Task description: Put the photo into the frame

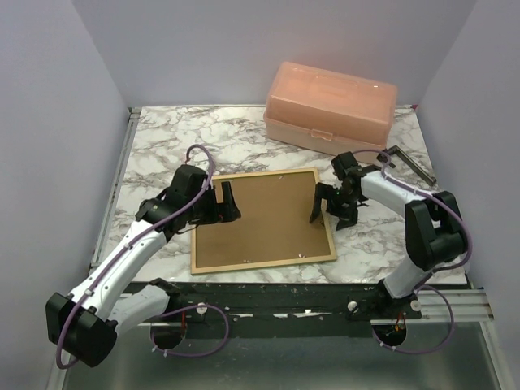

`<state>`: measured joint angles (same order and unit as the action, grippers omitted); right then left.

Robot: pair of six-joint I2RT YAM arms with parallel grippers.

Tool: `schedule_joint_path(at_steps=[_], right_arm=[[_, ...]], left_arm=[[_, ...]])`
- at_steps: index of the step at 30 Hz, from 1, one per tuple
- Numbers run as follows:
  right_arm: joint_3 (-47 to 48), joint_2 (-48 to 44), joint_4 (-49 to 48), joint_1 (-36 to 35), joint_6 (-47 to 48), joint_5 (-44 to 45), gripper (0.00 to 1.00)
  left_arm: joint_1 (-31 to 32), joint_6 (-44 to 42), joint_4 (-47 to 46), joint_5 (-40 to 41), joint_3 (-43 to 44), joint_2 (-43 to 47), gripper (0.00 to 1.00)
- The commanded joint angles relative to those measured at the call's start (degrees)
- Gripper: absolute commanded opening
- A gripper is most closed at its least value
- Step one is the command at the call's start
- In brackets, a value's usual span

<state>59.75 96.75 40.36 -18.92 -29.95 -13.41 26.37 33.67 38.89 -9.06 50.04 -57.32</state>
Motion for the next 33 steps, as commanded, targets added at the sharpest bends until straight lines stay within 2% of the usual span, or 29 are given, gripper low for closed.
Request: schedule_joint_path(at_steps=[1,4,7,9,15,17,23,29,33], right_arm=[[-5.2,-5.4,6.4,0.1,1.6,4.3,0.99],[-9.0,-7.7,6.5,0.1,0.9,2.7,0.91],[-11.5,-8.8,5.4,-0.4,0.2,0.1,0.72],[-12.3,-8.4,4.4,-0.9,-0.1,-0.6,0.64],[-10.5,-6.9,5.0,-1.3,0.8,-0.4,0.11],[-8.2,-6.9,6.9,-1.3,1.5,-0.1,0.0],[0.9,-8.0,14.3,-1.3,3.2,-2.0,0.0],[10.2,-9.1,20.7,-1.3,3.7,-7.2,0.0],[14.9,-9.5,24.9,-1.3,4.4,-9.4,0.0]], left_arm=[[3.2,-2.1,-0.9,-0.3,-0.6,0.7,0.95],[6.1,-2.5,-0.8,1.1,-0.4,0.0,0.95],[8.4,-2.3,-2.0,1.9,-0.5,-0.5,0.95],[9.6,-1.7,-3.5,1.6,-0.6,-0.8,0.95],[14.5,-3.8,-5.0,3.0,1.9,-2.3,0.98],[16.5,-5.3,-4.8,3.9,2.7,-2.9,0.98],[26.0,-10.5,-2.2,9.3,6.1,-6.4,0.99],[37.2,-16.3,0.4,21.5,8.9,-11.3,0.98],[40.8,-18.3,2.4,30.8,11.5,-16.0,0.99]])
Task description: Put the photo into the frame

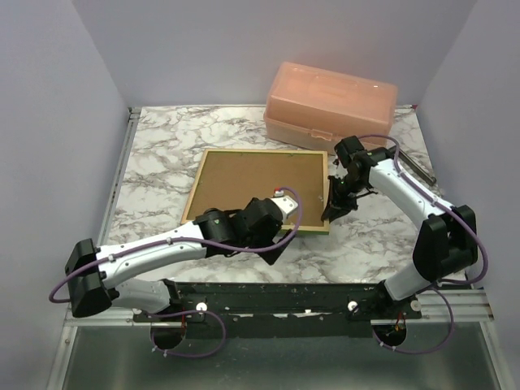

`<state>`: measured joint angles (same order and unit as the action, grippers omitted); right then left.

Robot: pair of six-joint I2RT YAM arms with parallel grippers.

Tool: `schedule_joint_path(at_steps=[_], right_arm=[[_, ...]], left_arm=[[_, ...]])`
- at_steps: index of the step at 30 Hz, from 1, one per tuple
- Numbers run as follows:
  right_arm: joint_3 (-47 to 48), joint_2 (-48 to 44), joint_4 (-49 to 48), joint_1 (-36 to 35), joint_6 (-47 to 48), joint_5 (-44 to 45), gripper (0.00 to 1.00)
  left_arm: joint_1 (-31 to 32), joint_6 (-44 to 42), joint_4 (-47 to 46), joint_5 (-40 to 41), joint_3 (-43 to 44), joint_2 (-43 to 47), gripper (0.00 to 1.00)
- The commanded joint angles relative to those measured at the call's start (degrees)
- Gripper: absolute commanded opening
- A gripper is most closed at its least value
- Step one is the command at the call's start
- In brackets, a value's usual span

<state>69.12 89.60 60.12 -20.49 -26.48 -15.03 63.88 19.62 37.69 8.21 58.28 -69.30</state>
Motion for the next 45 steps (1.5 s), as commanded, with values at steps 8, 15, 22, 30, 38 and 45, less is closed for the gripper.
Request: schedule_joint_path(at_steps=[8,15,22,30,38,45], right_arm=[[10.1,-3.3,9.0,0.3,1.7,-13.1,0.0],[13.3,-3.0,11.5,0.3,2.2,-15.7,0.0],[13.7,-3.7,12.2,0.3,2.4,-17.0,0.0],[13.0,-4.1,10.8,0.3,2.5,-17.9,0.09],[18.9,-7.3,5.1,0.3,0.9,-14.0,0.55],[22.6,-13.4,-4.8,0.3,3.6,-9.6,0.81]], left_arm=[[6.8,-6.7,4.0,28.1,6.0,-10.1,0.97],[7.6,-9.2,4.0,35.5,6.5,-14.6,0.92],[7.8,-12.6,1.9,40.9,6.3,-16.5,0.73],[7.9,-16.4,0.6,45.0,6.5,-16.3,0.38],[7.9,-19.3,0.5,47.1,6.7,-12.0,0.2],[8.0,-19.4,5.8,48.3,10.5,-7.8,0.08]])
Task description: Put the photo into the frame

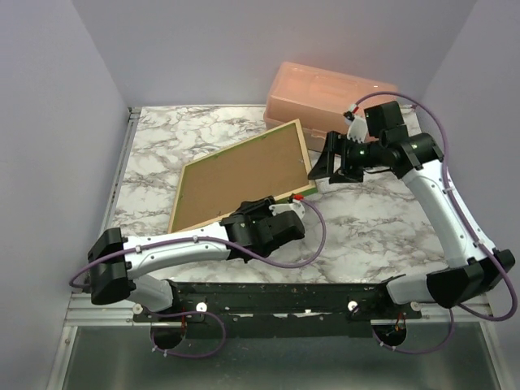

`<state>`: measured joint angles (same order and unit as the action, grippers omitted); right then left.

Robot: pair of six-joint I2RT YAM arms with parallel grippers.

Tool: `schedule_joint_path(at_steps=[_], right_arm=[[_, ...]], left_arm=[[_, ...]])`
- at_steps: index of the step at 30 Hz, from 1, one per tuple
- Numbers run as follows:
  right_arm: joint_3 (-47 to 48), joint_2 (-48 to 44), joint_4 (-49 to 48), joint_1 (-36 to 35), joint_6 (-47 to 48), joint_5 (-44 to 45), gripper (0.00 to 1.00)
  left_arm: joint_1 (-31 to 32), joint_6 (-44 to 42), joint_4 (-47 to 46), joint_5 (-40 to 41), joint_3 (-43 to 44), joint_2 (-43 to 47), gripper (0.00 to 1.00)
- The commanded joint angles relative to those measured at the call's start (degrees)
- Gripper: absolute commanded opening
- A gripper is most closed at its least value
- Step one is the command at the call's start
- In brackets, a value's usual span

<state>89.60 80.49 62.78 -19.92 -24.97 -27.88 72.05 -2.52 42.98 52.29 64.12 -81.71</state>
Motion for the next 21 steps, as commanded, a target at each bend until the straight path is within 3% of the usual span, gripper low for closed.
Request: schedule_joint_path(at_steps=[1,6,10,14,16,17,21], right_arm=[[2.3,-5.4,-9.1,-0.3,2.3,4.4,0.86],[0.9,-10.9,-20.0,-0.3,7.6,6.3,0.89],[-7.1,-18.0,-34.6,-0.3,14.4,3.9,0.89],[-20.3,-25.7,-52.5,-0.2,23.2,-6.7,0.89],[-25.7,-29.0,-60.2,-0.2,24.4,-9.5,0.99],[-27.5,-30.3,-63.8,-0.3,26.8,-10.8,1.0],[-31.5,-31.8,-67.9,-0.2,36.7,-20.8,1.0]], left_arm=[[-0.2,2.8,1.3,4.2,5.2,5.2,0.08],[-0.2,2.8,4.6,2.6,6.7,9.3,0.06],[-0.2,3.9,7.5,-1.6,8.3,12.7,0.06],[-0.2,6.2,11.4,-8.4,10.2,15.1,0.05],[-0.2,7.1,12.7,-10.9,10.8,15.9,0.06],[-0.2,7.6,13.2,-11.7,10.9,16.3,0.05],[-0.2,8.5,14.5,-14.4,11.1,17.5,0.05]])
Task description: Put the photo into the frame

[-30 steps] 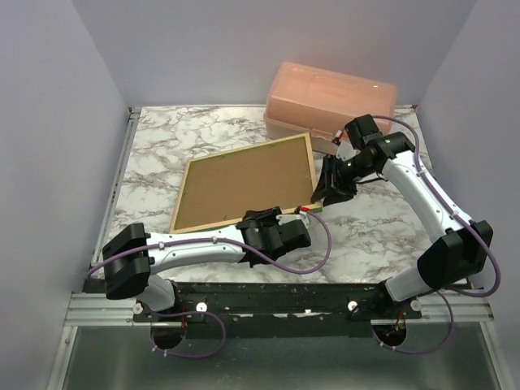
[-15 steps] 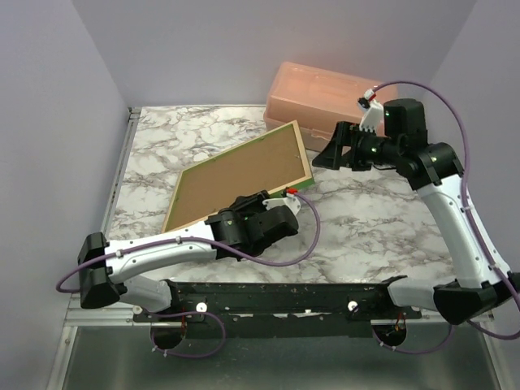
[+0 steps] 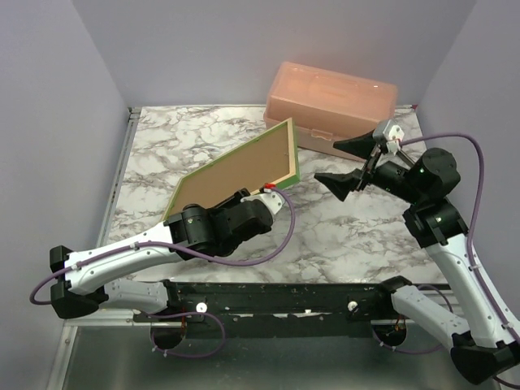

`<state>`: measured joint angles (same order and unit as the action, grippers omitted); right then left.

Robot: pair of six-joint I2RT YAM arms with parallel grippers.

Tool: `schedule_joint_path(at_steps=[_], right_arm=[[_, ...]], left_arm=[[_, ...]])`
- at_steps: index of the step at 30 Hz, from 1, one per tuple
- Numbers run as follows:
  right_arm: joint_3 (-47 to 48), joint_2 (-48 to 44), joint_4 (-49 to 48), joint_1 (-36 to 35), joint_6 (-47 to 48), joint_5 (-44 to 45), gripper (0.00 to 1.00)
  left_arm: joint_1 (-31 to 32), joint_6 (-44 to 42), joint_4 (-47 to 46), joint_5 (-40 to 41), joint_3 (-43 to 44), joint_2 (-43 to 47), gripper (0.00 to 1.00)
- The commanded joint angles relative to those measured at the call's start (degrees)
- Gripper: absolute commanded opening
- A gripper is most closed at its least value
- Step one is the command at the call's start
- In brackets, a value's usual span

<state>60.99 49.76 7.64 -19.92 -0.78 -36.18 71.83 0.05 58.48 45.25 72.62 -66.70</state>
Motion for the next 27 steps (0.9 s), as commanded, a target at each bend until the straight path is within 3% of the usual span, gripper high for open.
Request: schedule_joint_path(at_steps=[1,4,13,27], right_arm=[[-3.5,-0.8,-13.1,-0.3,15.3,-16.6,1.0],[-5.3,0.6,-15.2,-0.3,22.9,-27.4,1.0],[-2.9,8.7,-18.1,-0.5,31.1,-37.2,0.99],[1.5,21.4,-23.0,-10.5,34.6,-35.6,0.82]], left_arm=[[0.0,6.2,-0.7,-8.3,2.8,2.5,0.05],[0.0,6.4,-0.4,-10.1,3.6,2.8,0.05],[0.0,6.2,0.2,-11.9,5.1,2.5,0.05],[0.0,7.2,1.2,-13.3,5.4,2.3,0.05]])
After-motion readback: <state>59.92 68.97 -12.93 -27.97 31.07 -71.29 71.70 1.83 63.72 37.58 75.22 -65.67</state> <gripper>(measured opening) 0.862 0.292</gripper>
